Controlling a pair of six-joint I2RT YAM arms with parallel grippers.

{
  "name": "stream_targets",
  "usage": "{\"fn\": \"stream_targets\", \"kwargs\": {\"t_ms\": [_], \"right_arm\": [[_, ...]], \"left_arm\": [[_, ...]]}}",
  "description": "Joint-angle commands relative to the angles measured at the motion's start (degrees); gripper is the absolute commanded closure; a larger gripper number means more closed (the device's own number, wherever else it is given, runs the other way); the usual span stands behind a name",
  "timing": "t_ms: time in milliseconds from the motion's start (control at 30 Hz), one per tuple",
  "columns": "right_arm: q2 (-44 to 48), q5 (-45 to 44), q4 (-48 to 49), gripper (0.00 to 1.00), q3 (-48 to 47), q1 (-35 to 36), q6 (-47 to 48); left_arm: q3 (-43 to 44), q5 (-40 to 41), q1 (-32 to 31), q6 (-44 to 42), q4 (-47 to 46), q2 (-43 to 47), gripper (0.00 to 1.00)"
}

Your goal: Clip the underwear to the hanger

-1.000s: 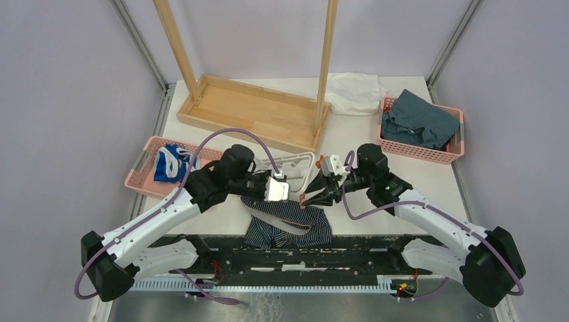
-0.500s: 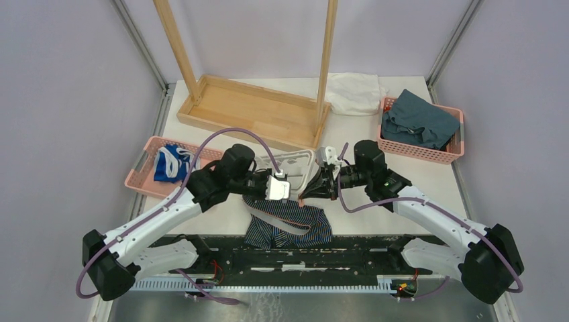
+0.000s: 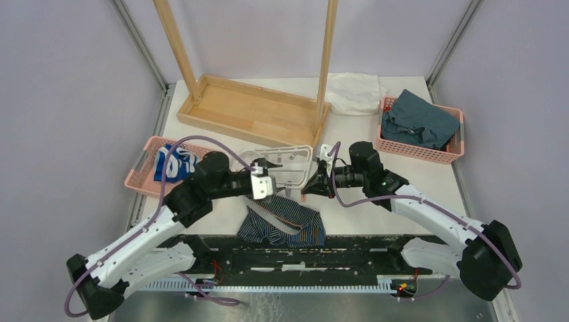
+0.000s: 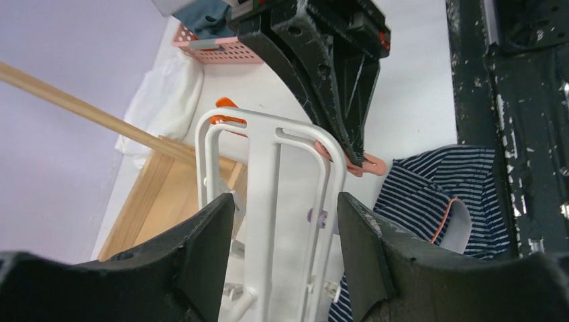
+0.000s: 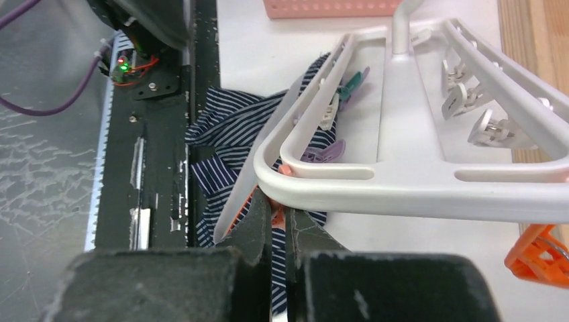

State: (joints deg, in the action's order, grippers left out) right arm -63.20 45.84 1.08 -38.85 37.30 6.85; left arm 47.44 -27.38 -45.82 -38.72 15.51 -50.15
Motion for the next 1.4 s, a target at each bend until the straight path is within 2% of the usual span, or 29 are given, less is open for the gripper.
{"fn": "stream_targets", "kwargs": {"t_ms": [0, 100, 200, 367, 467, 600, 800, 900, 1033, 1133, 1300, 1367], "right_arm": [[-0.38, -5.73, 1.66, 0.99, -2.21, 0.00, 1.06], [-1.20, -7.29, 0.83, 0.99, -2.09, -0.33, 1.07], [-2.99, -7.24, 0.25, 0.99, -2.60, -1.35, 0.73], [-5.72, -7.80, 1.88, 0.99, -3.34, -3.40, -0.88], [-6.94, -8.01, 2.95, 0.99, -4.15, -4.40, -1.20], [-8.15, -7.55, 3.70, 0.99, -4.85, -5.62, -1.22], [-8.87, -5.67, 4.00, 0.99, -5.58, -8.11, -0.96], [-8.96, -4.58, 3.24, 0.99, -6.03, -9.00, -0.67], [-9.20, -3.43, 3.37, 0.99, -6.15, -9.09, -0.75], [-9.10, -3.13, 3.45, 0.99, -6.00, -9.14, -0.89], [-8.27, -2.82, 3.56, 0.99, -5.60, -9.17, -0.68], [-8.16, -2.63, 3.51, 0.99, -5.71, -9.16, -0.78]], "left_arm": [[-5.71, 1.09, -0.05, 8.43, -7.76, 7.58, 0.36], [-9.62, 0.92, -0.19, 17.13, -11.38, 10.23, 0.40], [-14.48, 5.03, -0.26, 27.42, -18.10, 12.28, 0.44], [-21.06, 15.20, -0.32, 41.13, -28.57, 13.65, 0.43], [-21.79, 18.98, -0.30, 45.43, -30.49, 11.30, 0.40], [-18.80, 12.98, -0.32, 40.93, -26.78, 6.77, 0.37], [-16.33, -4.41, -0.33, 14.25, -13.21, 2.76, 0.37], [-15.54, -6.55, -0.37, 5.54, -6.41, 1.00, 0.37], [-15.04, -8.40, -0.71, 0.06, -1.67, -2.26, 0.38], [-15.45, -4.93, -4.12, 1.44, -1.52, -3.89, 0.39], [-19.13, 11.10, -19.29, 7.31, -8.69, -4.26, 0.35], [-20.60, 14.83, -20.90, 9.21, -11.57, -4.02, 0.35]]}}
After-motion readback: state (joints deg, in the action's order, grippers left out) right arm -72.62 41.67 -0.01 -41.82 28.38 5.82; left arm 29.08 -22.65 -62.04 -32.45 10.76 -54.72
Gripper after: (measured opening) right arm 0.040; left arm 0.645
